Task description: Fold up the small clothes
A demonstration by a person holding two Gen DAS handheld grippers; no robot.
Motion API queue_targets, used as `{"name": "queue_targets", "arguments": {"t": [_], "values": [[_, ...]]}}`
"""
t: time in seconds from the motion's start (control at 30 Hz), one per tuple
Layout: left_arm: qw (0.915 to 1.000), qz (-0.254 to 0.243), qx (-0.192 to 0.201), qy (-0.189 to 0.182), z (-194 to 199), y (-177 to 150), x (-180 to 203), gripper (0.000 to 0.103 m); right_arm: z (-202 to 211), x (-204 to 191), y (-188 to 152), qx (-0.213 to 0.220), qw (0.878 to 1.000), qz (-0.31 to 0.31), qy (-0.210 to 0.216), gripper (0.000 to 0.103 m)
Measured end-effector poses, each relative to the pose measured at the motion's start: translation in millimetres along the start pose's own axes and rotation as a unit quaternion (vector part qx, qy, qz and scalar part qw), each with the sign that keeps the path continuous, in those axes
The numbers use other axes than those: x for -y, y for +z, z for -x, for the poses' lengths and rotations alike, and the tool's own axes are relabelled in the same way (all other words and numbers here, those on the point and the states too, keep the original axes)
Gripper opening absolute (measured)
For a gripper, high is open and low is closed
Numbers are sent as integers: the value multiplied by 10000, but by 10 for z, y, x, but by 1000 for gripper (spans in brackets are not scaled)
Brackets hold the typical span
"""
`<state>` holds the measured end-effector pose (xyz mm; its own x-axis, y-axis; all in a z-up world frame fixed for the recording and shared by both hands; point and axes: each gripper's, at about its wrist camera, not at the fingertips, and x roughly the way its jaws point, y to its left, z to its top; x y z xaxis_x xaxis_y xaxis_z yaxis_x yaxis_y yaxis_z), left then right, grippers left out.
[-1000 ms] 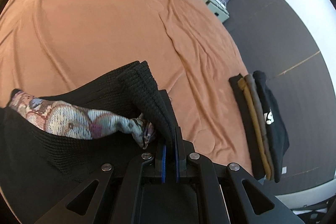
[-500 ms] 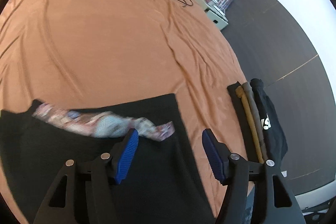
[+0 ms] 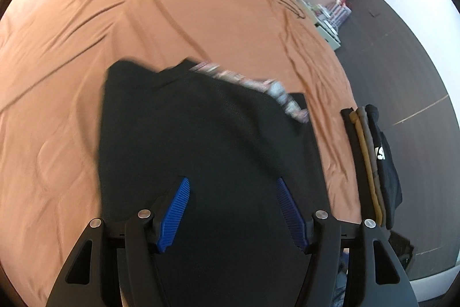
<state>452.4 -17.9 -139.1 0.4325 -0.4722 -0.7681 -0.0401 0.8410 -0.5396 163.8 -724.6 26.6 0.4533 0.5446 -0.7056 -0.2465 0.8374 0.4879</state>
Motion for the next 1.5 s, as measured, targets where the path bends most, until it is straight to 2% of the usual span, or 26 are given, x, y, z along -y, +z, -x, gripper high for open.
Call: {"name": "queue_targets", "arguments": {"t": [0.2,0.43,0.5,0.57,0.73,0.83,0.9,0.93,0.97,1.03,1.27,1.5], "values": [[9994,302,95,114,170,-324,-328,64,-74,-4,0,-135,9998,101,52,44],[9975,690,98,61,316,-745,-643,64,-135,-33,-35,-259,9995,165,12,41],[9967,804,50,-42,331,-868,-710,60,-132,-27,-53,-278,9995,136,13,36],[9961,872,-46,-131,319,-977,-747,53,-140,-26,-70,-300,9995,101,5,34],[9930,1109,-99,-384,329,-1172,-803,44,-133,-63,-119,-309,9994,128,-36,32],[9912,1201,-129,-549,361,-1285,-813,39,-120,-56,-146,-303,9995,101,-16,26],[9899,1238,-203,-654,346,-1392,-796,35,-109,-49,-171,-297,9995,65,27,17],[9895,1253,-222,-687,333,-1430,-798,29,-105,-52,-182,-295,9995,53,57,14],[9889,1277,-247,-714,312,-1482,-797,17,-100,-62,-196,-289,9995,56,88,12],[9892,1258,-234,-715,306,-1523,-791,12,-87,-93,-223,-268,9996,83,77,10],[9914,1065,-96,-759,668,-1457,-782,9,32,-278,-365,-365,9991,198,126,9],[9939,876,-299,-595,894,-1589,-919,9,73,-432,-611,-690,9961,405,372,9]]}}
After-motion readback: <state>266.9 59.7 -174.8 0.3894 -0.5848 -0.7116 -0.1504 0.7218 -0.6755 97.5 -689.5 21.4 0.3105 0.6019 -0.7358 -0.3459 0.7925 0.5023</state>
